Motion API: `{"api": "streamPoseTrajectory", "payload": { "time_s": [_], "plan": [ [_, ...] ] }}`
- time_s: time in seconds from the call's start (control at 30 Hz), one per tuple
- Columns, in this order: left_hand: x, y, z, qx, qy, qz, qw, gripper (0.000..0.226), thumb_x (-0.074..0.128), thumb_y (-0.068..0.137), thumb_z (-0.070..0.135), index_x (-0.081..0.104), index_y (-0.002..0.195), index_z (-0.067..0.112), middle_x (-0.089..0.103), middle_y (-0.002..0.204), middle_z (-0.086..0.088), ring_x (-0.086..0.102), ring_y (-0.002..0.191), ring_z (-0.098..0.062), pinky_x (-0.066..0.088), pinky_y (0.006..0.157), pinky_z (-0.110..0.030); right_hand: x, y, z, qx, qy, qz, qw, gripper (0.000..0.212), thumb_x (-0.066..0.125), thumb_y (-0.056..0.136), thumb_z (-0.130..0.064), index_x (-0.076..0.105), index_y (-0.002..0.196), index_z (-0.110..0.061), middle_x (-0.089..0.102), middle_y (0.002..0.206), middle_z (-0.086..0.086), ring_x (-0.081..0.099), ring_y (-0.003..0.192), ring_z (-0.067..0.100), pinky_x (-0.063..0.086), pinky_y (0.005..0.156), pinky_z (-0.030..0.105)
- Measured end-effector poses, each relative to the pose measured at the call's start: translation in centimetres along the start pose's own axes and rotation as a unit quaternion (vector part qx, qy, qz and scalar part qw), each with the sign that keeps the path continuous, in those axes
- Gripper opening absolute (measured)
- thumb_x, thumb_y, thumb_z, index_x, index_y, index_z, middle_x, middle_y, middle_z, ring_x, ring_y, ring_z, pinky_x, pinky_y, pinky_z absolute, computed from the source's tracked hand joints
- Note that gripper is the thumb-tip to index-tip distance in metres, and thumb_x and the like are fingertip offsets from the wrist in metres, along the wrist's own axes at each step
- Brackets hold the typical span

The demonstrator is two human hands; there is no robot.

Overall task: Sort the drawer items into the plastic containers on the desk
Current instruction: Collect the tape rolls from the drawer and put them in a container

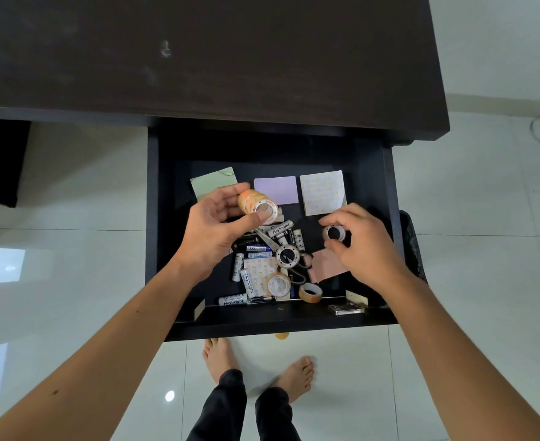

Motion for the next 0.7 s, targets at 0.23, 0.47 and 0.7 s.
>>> {"api": "streamPoseTrajectory", "payload": {
  "time_s": [0.23, 0.47, 0.7],
  "plan": [
    [-1.1, -0.2, 0.2, -0.003, 0.003, 0.01, 1.0, 0.065, 0.09, 0.069, 0.021, 0.066, 0.13, 0.012, 0.076, 0.118, -0.01, 0.074, 0.11, -0.021, 0.059, 0.097, -0.034, 0.7, -0.1, 0.1, 0.0, -0.087, 0.013, 0.996, 0.041, 0.082, 0.089, -0.009, 0.071, 0.128, -0.013, 0.058, 0.128, 0.004, 0.057, 0.123, 0.025, 0.048, 0.101, 0.031],
    [-1.9, -0.9, 0.6, 0.003, -0.002, 0.021, 1.0, 0.067, 0.088, 0.07, 0.016, 0.064, 0.132, 0.007, 0.075, 0.117, -0.01, 0.075, 0.105, -0.015, 0.06, 0.089, -0.026, -0.1, -0.9, -1.9, -0.044, 0.087, 0.022, 0.995, 0.045, 0.089, 0.083, -0.014, 0.073, 0.125, -0.022, 0.061, 0.118, -0.011, 0.067, 0.1, 0.003, 0.057, 0.089, 0.015],
    [-2.7, -1.7, 1.1, 0.015, 0.009, 0.034, 0.999, 0.068, 0.087, 0.07, 0.02, 0.065, 0.133, 0.009, 0.075, 0.118, -0.008, 0.074, 0.106, -0.013, 0.058, 0.088, -0.022, 2.7, -0.8, -4.5, -0.105, 0.005, -0.148, 0.983, 0.058, 0.086, 0.087, -0.025, 0.066, 0.141, -0.027, 0.05, 0.125, -0.015, 0.056, 0.104, 0.0, 0.052, 0.096, 0.023]
  ]
}}
Point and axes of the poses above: each hand's wrist, its own y-axis towards the middle knuckle, its own x-axis out of the palm, z = x × y, the point moved 4 cm from there along y, towards the middle knuckle
